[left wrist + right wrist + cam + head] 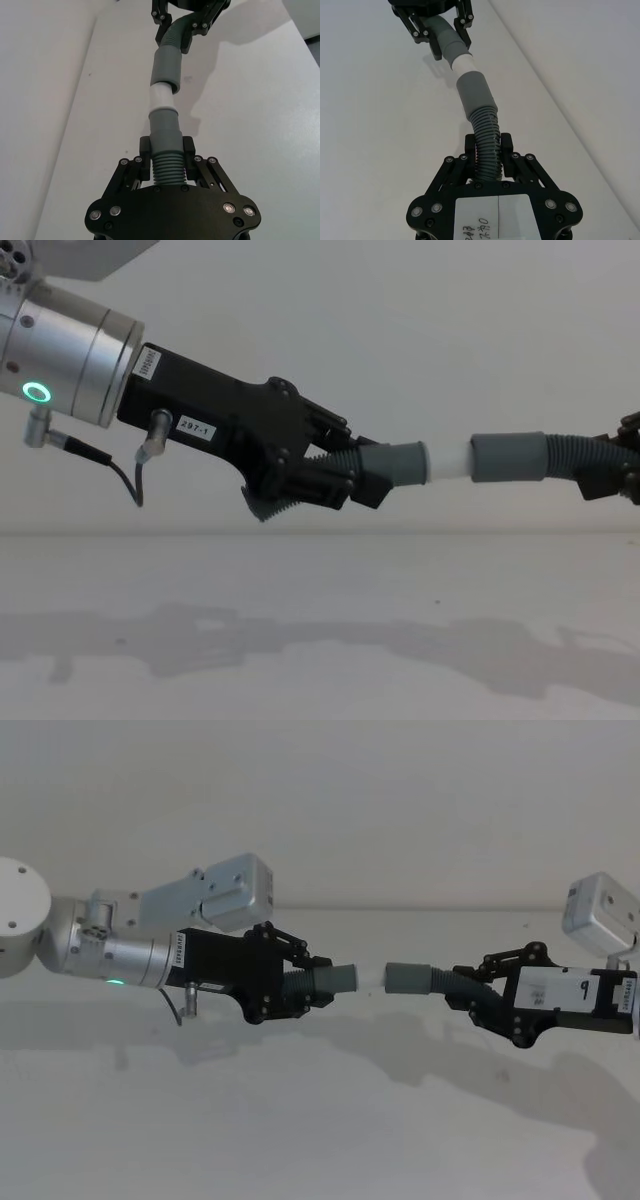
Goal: Use both hands to pick up one end of the pipe from the table, align the ends, and insert them.
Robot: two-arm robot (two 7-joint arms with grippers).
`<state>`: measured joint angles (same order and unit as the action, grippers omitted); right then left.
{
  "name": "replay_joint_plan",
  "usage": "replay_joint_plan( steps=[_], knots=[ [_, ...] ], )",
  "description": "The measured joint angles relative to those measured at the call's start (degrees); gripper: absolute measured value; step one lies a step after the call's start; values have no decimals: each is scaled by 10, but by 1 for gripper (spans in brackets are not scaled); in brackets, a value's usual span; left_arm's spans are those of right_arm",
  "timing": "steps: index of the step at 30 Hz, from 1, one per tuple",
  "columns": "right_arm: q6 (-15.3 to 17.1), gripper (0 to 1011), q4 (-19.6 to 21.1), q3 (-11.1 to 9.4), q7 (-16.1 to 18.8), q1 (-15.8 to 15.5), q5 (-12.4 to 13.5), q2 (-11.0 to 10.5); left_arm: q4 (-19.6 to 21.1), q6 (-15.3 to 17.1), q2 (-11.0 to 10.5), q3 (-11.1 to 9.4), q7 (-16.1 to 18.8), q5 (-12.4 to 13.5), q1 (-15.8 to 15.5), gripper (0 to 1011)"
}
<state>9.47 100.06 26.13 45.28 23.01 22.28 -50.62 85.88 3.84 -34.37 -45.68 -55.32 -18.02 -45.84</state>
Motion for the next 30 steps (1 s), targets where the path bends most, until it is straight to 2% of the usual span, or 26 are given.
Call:
replay_joint_plan(
  steps=[30],
  knots=[
    [-2,281,-23,24,4,23,7,9,-18,-21,5,-17,-30,-19,-23,368]
  ],
)
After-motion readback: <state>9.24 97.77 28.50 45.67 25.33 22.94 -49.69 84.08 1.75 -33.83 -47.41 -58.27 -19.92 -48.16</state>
